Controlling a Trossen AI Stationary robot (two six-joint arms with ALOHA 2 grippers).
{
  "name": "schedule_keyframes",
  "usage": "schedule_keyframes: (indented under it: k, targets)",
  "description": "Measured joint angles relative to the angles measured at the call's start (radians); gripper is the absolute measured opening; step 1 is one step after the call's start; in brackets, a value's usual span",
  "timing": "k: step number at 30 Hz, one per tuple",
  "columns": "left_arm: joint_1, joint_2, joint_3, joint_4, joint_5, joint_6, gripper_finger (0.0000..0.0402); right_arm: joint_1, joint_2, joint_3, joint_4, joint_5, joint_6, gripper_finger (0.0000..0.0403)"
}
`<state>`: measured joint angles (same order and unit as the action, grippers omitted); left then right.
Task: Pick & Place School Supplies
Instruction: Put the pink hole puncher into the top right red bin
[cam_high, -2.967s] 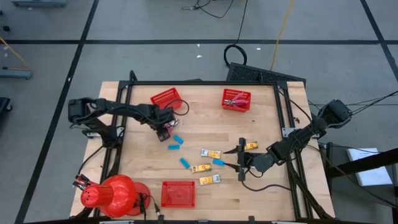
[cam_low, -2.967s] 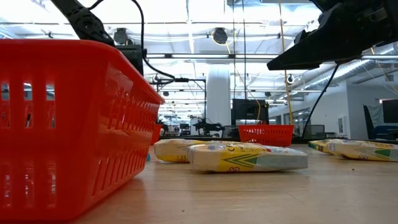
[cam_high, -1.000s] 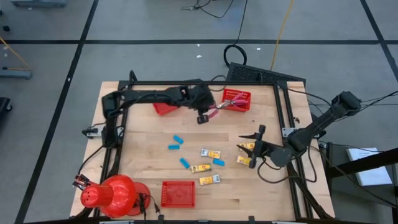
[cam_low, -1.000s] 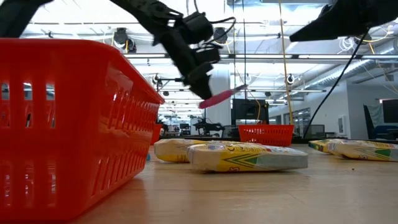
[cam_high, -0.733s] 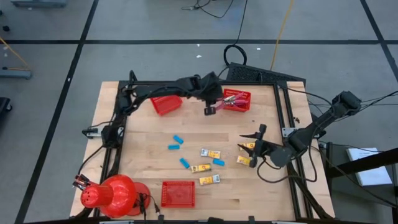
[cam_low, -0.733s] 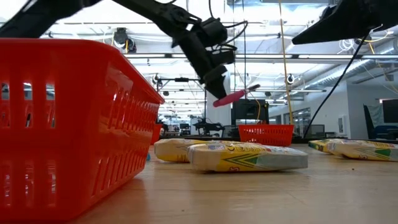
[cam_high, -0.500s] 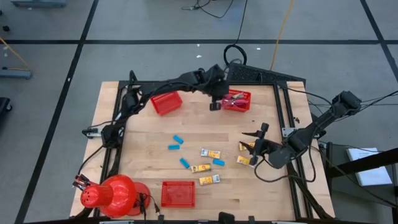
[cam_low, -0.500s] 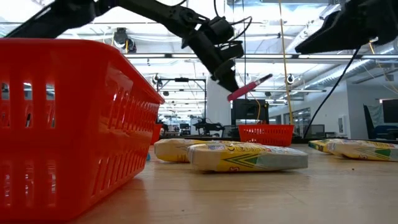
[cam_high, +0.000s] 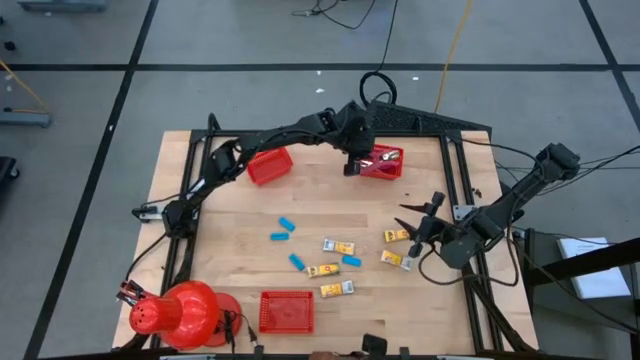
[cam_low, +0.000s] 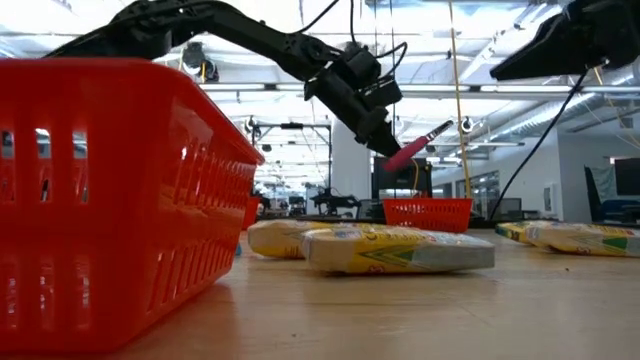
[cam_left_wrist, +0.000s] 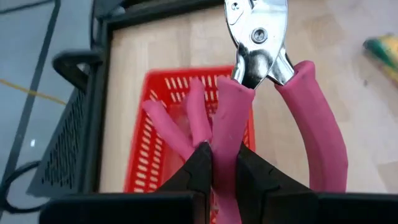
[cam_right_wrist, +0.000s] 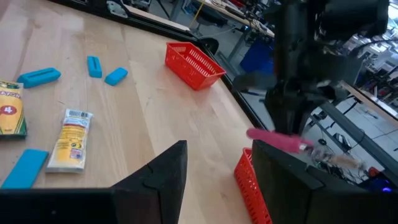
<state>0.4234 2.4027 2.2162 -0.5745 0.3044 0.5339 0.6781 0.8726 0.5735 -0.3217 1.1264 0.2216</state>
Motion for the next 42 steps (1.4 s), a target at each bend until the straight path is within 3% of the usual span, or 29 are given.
schedule_keyframes:
  k: [5, 11, 16, 20, 26, 29, 33, 37, 42]
  targets:
    - [-0.007, -0.001, 0.000, 0.044, -0.115, 0.015, 0.0036, -0.009, 0.000, 0.000, 0.007, 0.000, 0.000, 0.0171]
    - [-0.006, -0.001, 0.000, 0.044, -0.137, -0.005, 0.0036, -0.030, 0.000, 0.000, 0.026, -0.003, 0.005, 0.0171]
    - [-0.040, -0.024, 0.000, -0.063, -0.245, -0.014, 0.0036, -0.075, 0.000, -0.036, 0.065, -0.010, 0.033, 0.0170]
    - [-0.088, -0.077, 0.000, -0.222, -0.401, -0.018, 0.0036, -0.175, 0.002, -0.159, 0.253, -0.167, 0.017, 0.0141]
    - [-0.140, -0.096, 0.000, -0.452, -0.442, -0.089, 0.0036, -0.319, 0.027, -0.317, 0.701, -0.408, -0.124, 0.0104]
    - [-0.180, -0.100, -0.019, -0.475, -0.447, -0.096, 0.0036, -0.378, 0.043, -0.308, 0.751, -0.493, -0.157, 0.0120]
    - [-0.218, -0.096, -0.056, -0.467, -0.492, -0.112, 0.0036, -0.436, 0.075, -0.267, 0.715, -0.581, -0.163, 0.0176]
    - [-0.232, -0.098, -0.074, -0.466, -0.542, -0.136, 0.0036, -0.459, 0.103, -0.246, 0.635, -0.581, -0.145, 0.0233]
    - [-0.253, -0.098, -0.075, -0.446, -0.543, -0.137, 0.0036, -0.463, 0.113, -0.245, 0.599, -0.552, -0.133, 0.0249]
